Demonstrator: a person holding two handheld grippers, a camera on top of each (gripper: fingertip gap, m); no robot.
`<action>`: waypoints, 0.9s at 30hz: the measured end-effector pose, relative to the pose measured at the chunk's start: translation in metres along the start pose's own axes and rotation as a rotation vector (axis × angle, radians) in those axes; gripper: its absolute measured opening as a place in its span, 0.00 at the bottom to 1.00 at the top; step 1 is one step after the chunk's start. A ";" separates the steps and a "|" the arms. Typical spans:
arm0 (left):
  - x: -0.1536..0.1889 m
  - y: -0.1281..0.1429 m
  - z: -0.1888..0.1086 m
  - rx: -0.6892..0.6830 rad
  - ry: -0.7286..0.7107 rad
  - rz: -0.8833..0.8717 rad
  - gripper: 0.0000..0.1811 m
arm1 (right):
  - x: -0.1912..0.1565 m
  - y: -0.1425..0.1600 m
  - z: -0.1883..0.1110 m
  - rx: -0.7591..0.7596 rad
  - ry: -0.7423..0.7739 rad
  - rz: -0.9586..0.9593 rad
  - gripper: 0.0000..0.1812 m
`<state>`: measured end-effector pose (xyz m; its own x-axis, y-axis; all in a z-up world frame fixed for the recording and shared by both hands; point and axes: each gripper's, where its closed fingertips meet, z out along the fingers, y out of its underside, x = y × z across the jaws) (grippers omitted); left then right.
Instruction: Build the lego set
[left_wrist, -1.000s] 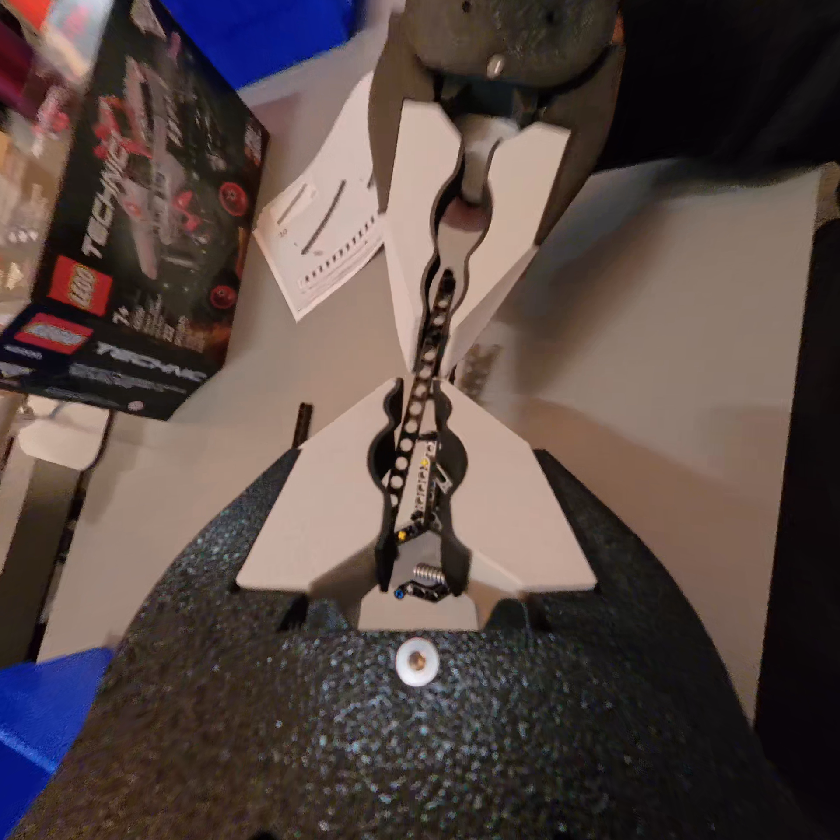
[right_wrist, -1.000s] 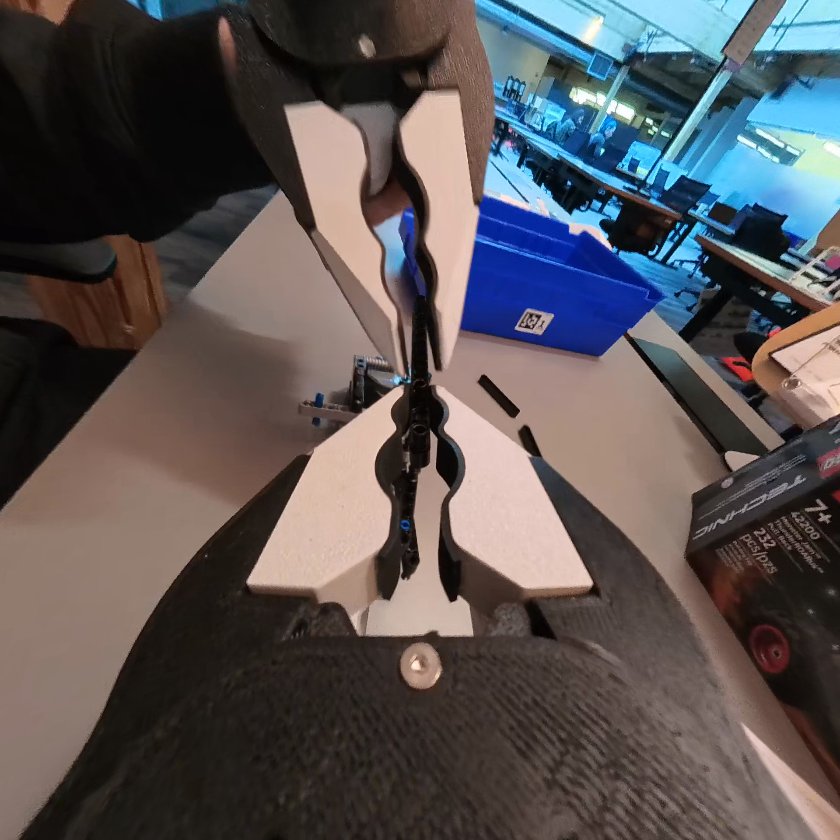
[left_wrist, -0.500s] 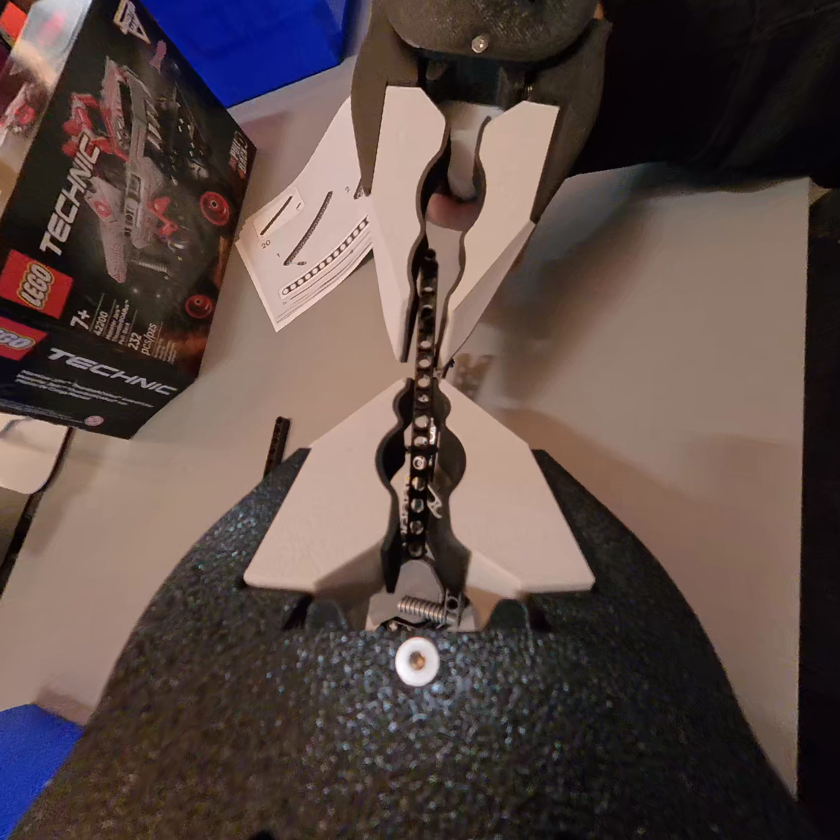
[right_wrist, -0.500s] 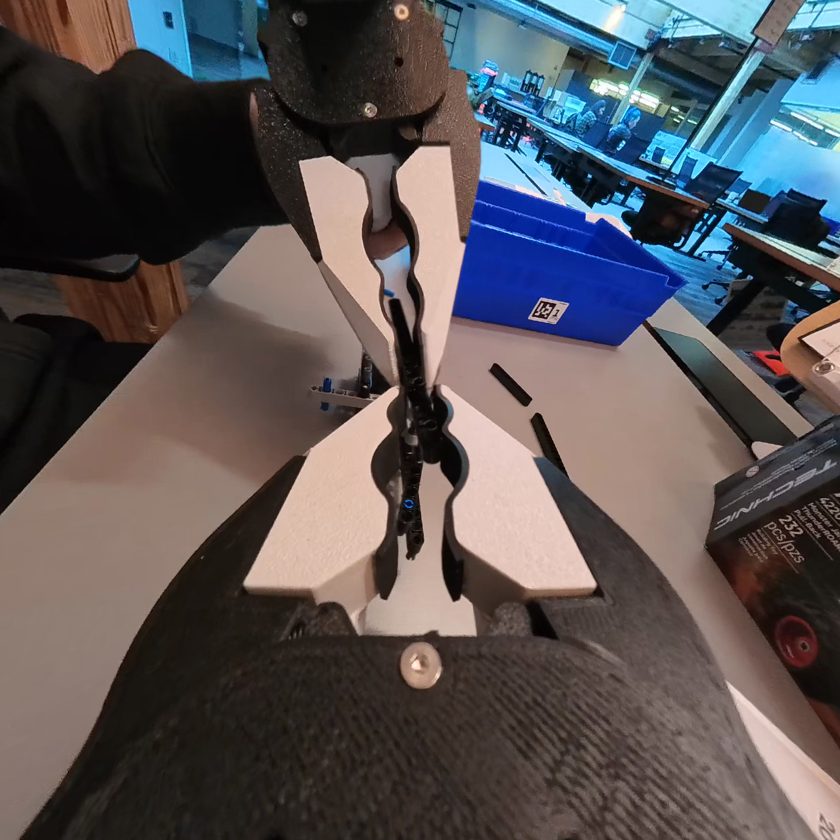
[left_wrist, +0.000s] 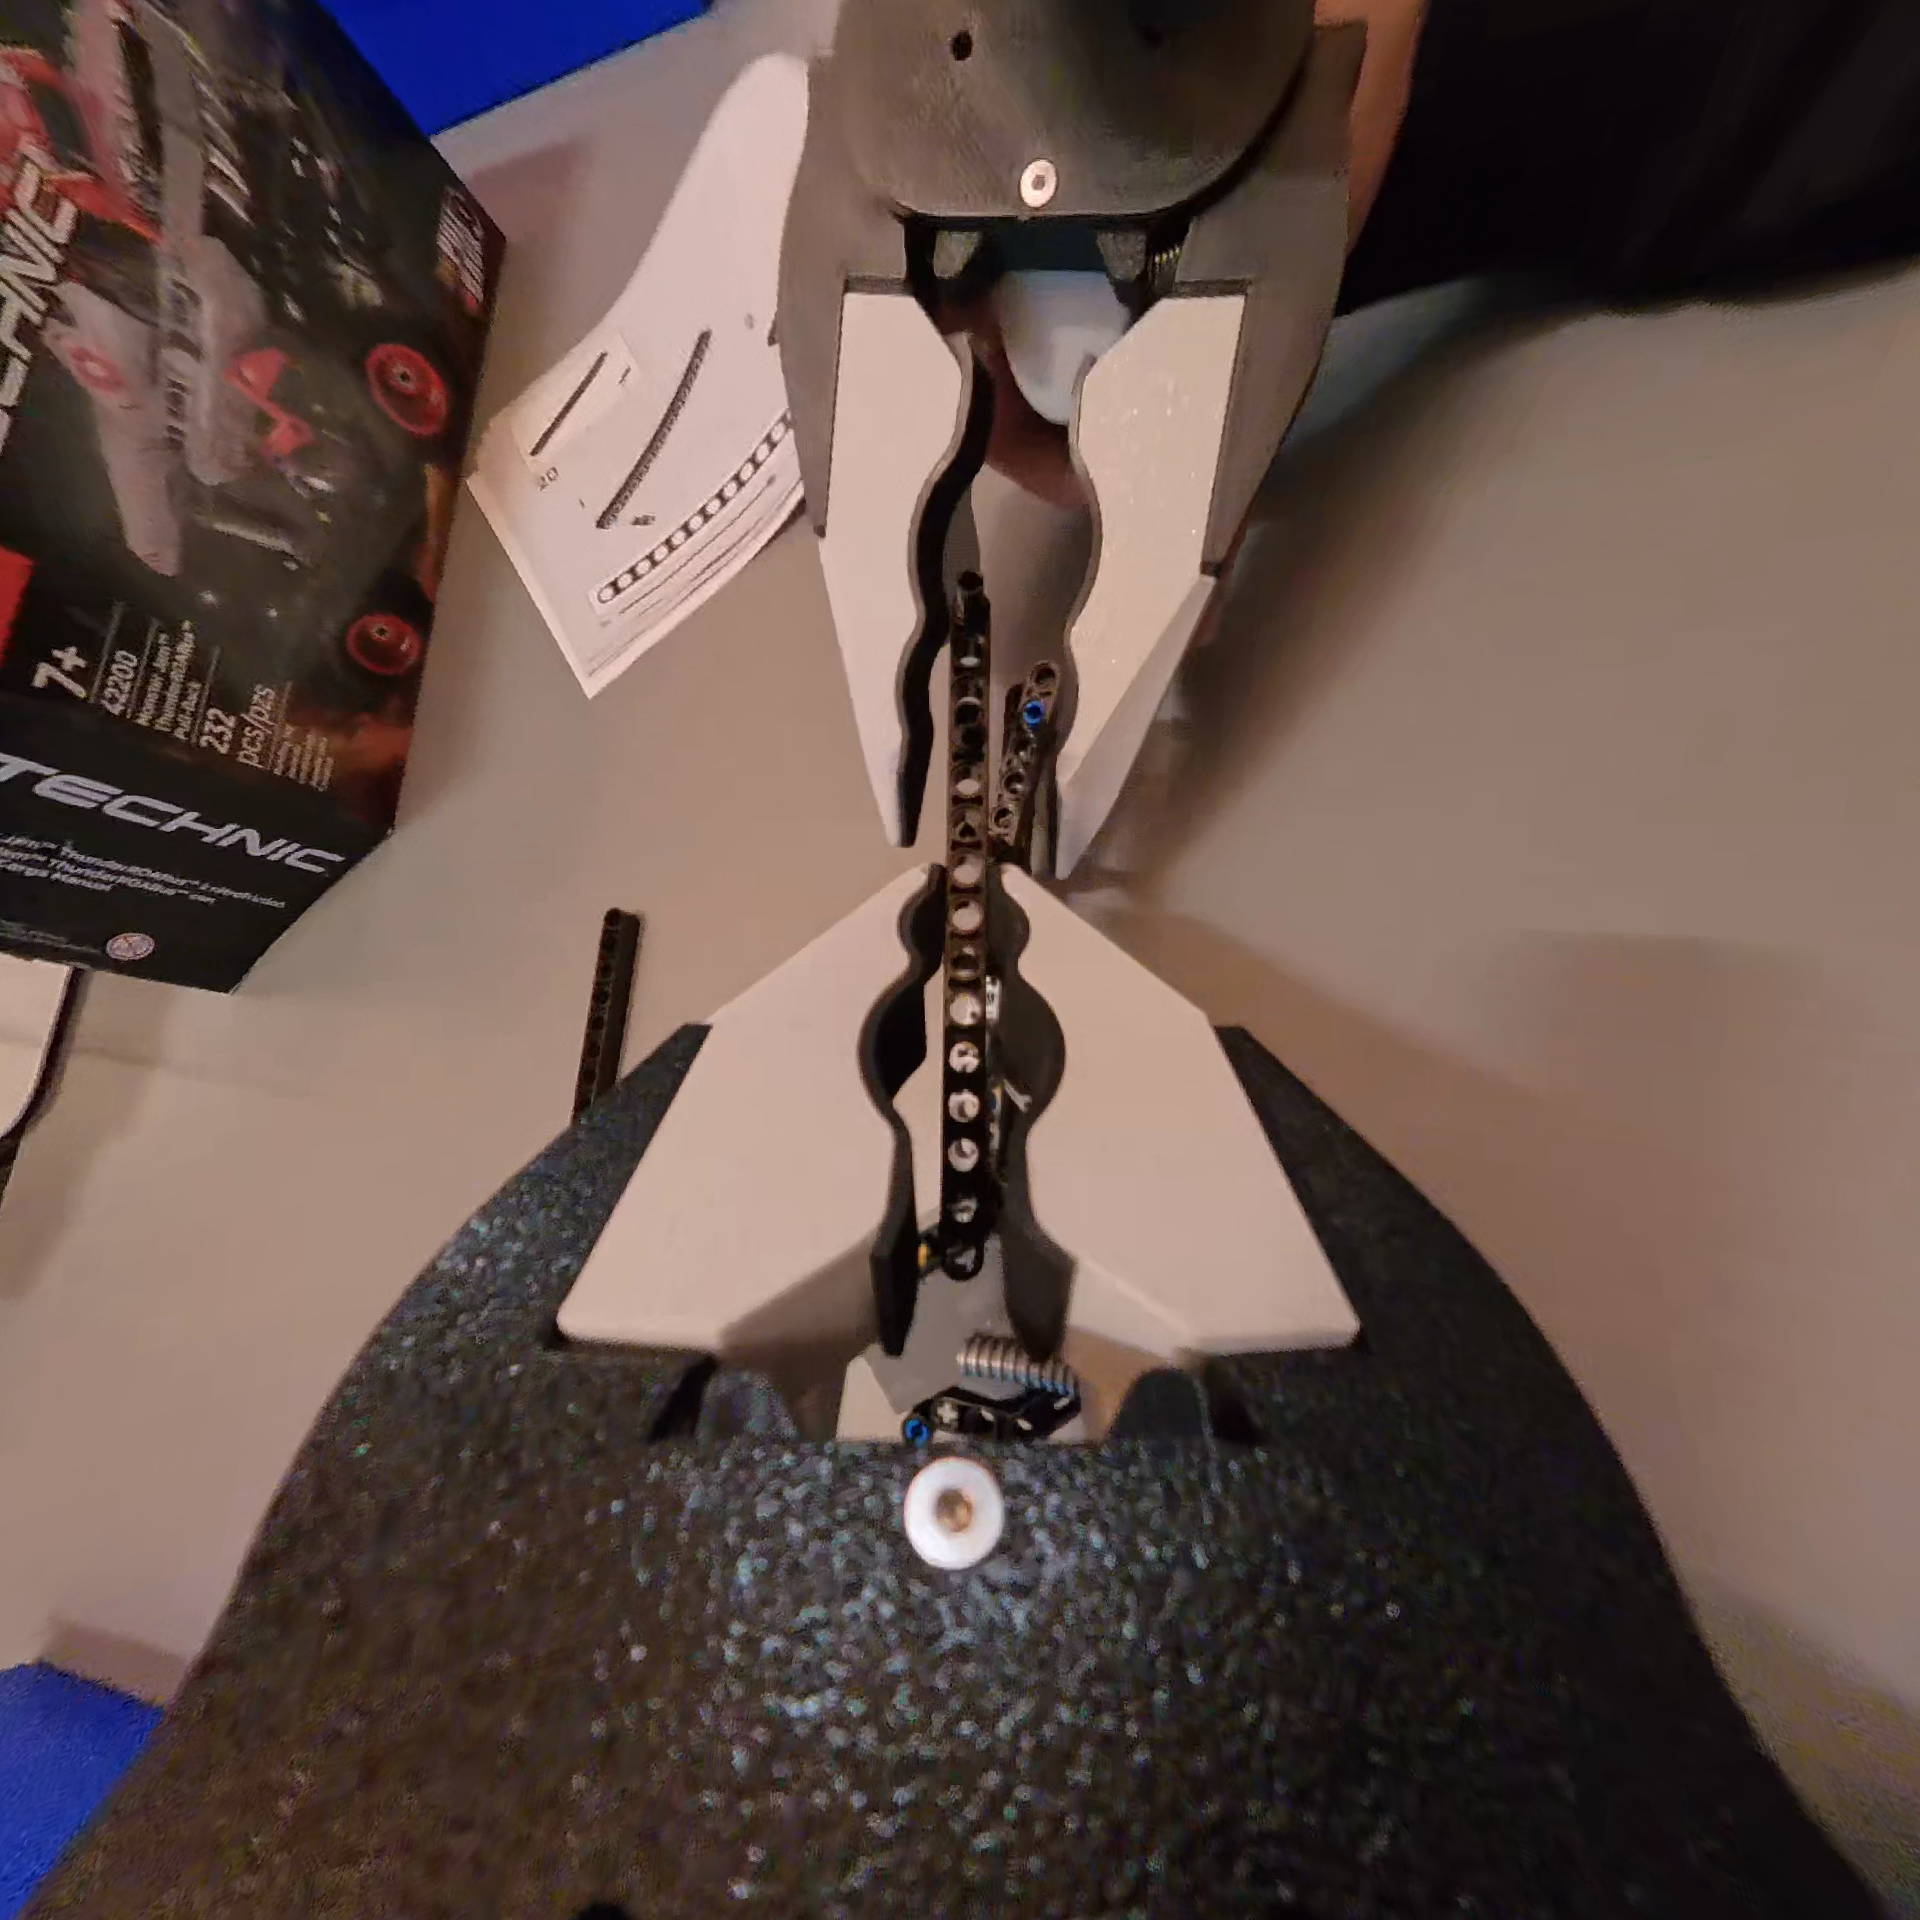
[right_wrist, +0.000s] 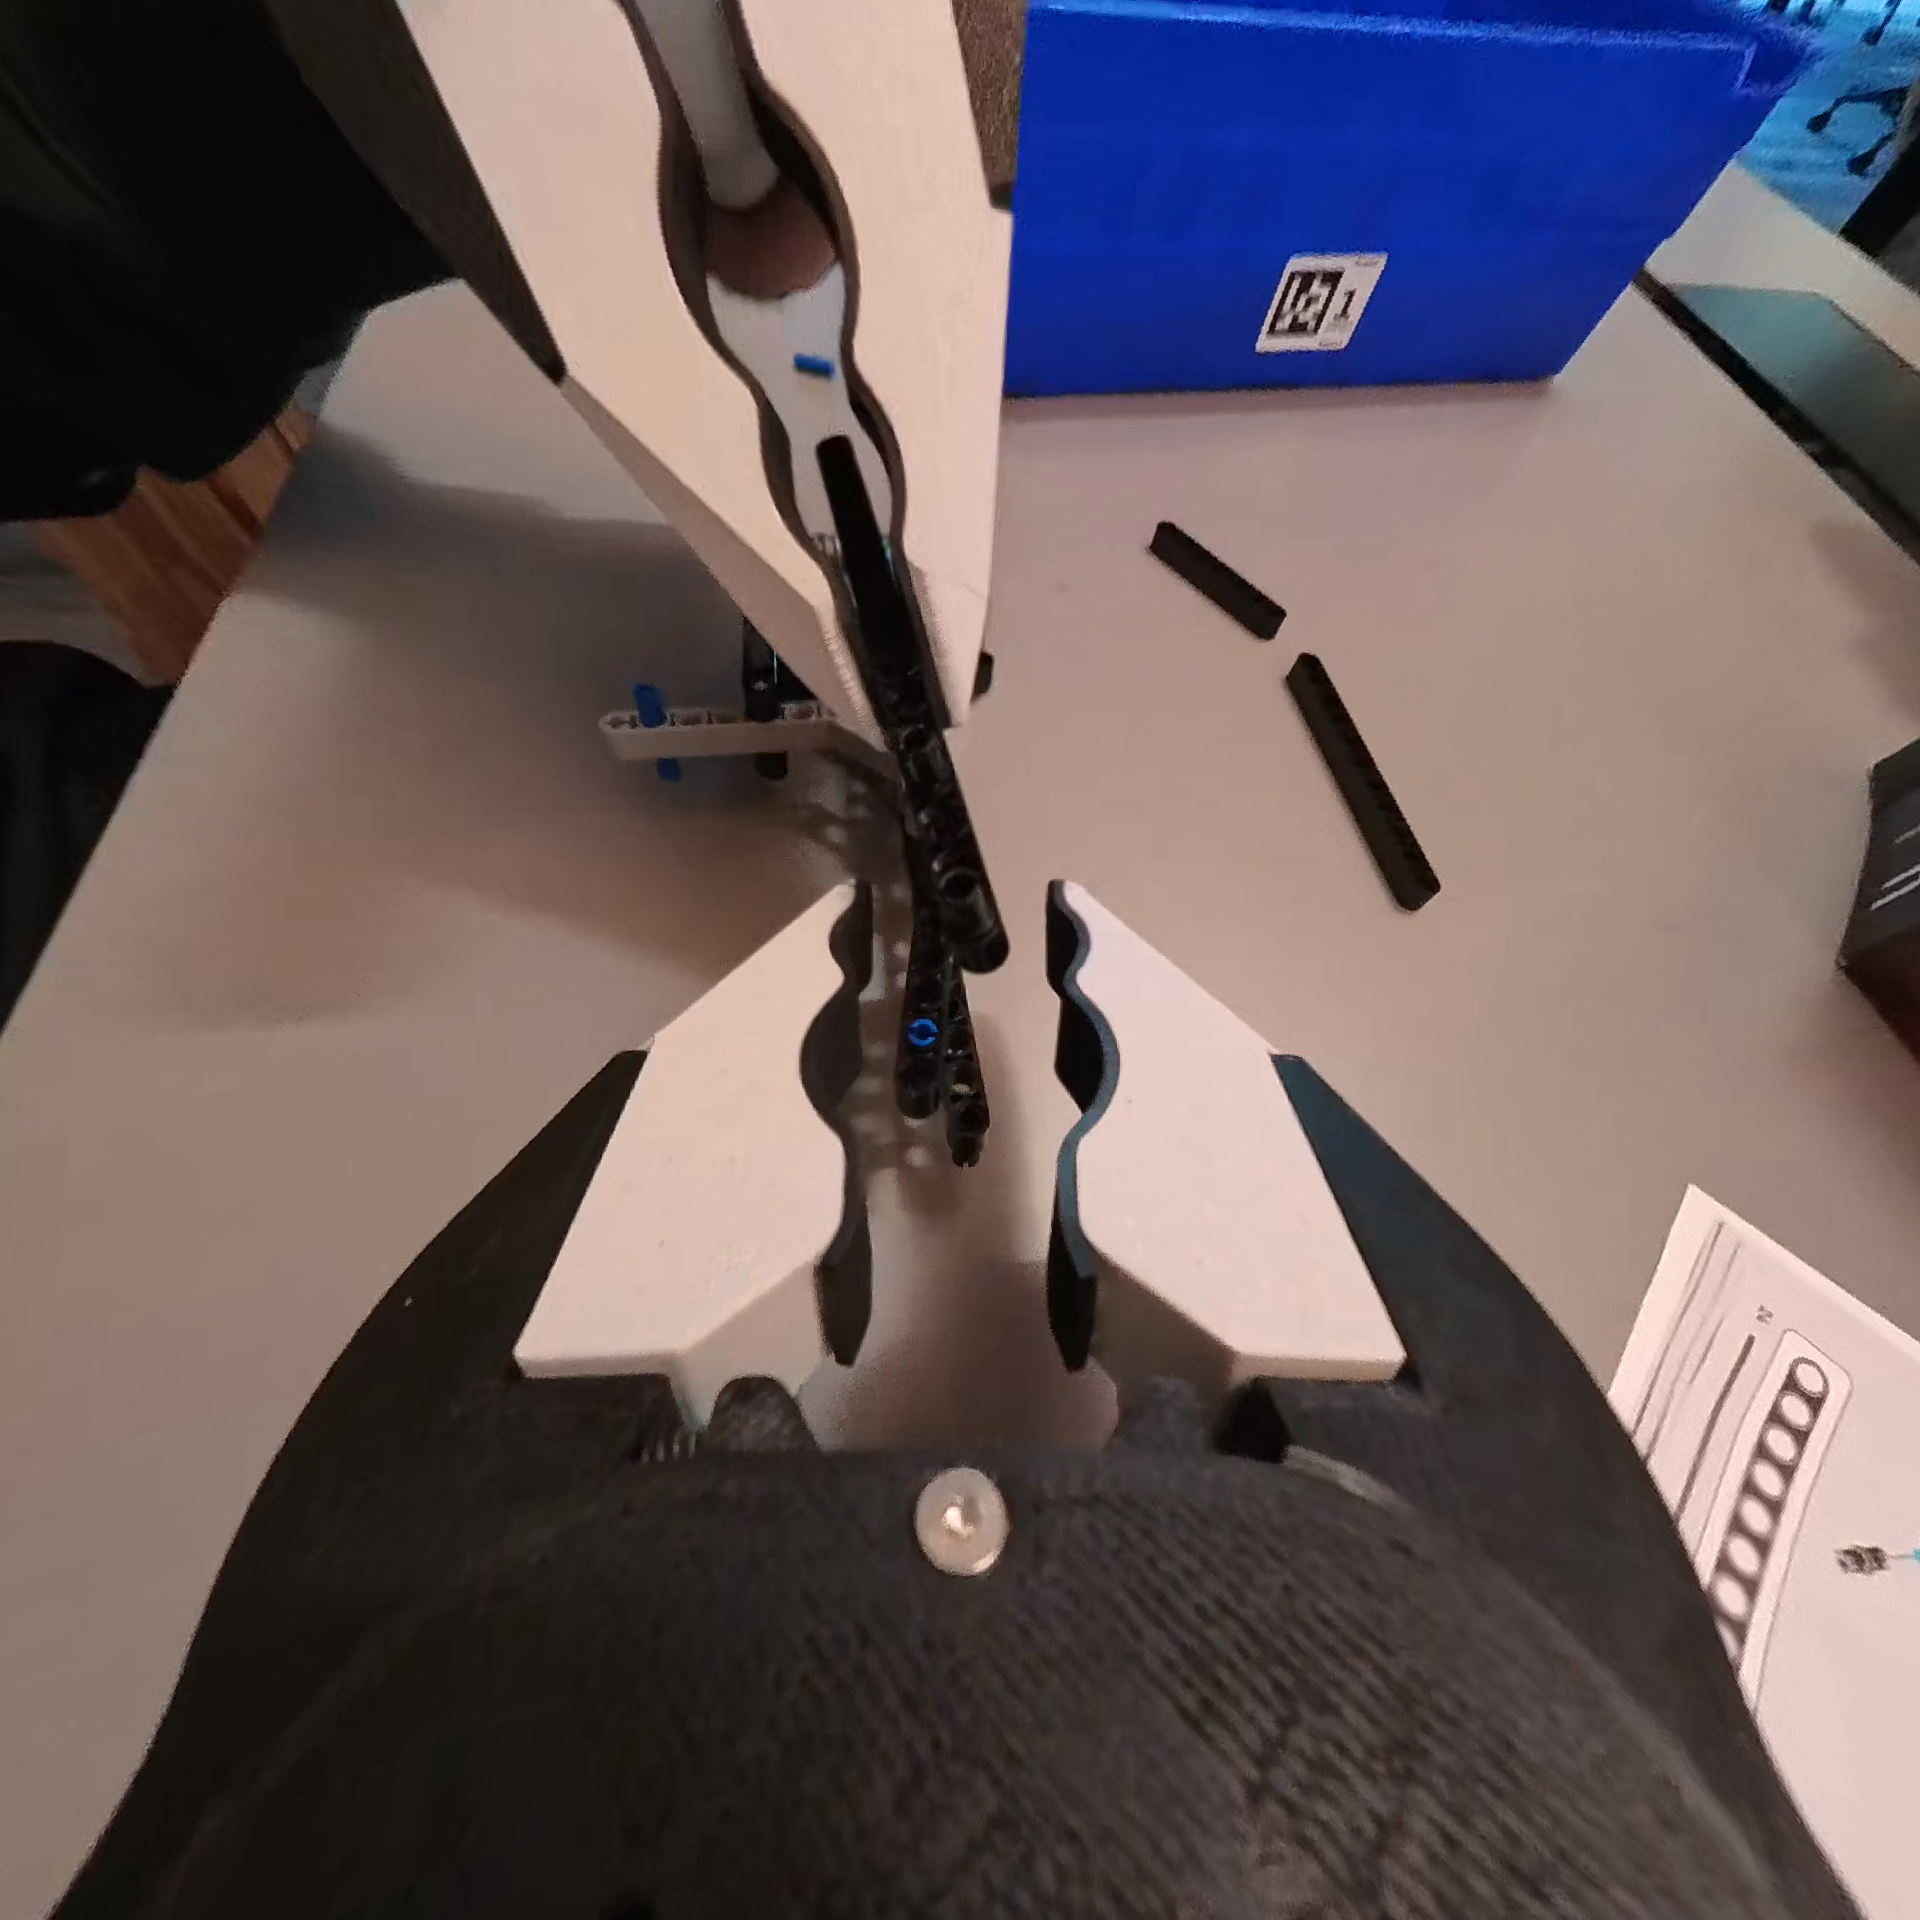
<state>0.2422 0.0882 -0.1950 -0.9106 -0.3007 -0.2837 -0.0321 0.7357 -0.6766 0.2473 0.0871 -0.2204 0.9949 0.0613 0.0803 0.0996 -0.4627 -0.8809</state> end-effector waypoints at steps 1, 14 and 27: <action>0.000 -0.001 0.001 -0.004 0.003 0.010 0.03 | -0.001 0.003 0.001 -0.023 -0.009 -0.001 0.17; 0.002 0.004 0.011 -0.033 0.096 -0.037 0.02 | -0.005 0.027 0.013 -0.188 -0.031 -0.041 0.04; 0.000 0.005 0.012 -0.015 0.083 -0.066 0.02 | -0.002 0.008 0.001 -0.043 -0.037 -0.023 0.04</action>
<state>0.2467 0.0841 -0.2063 -0.9374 -0.2975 -0.1811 -0.0985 0.7251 -0.6816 0.2457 0.0844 -0.2278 0.9912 0.1045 0.0819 0.1235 -0.4986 -0.8580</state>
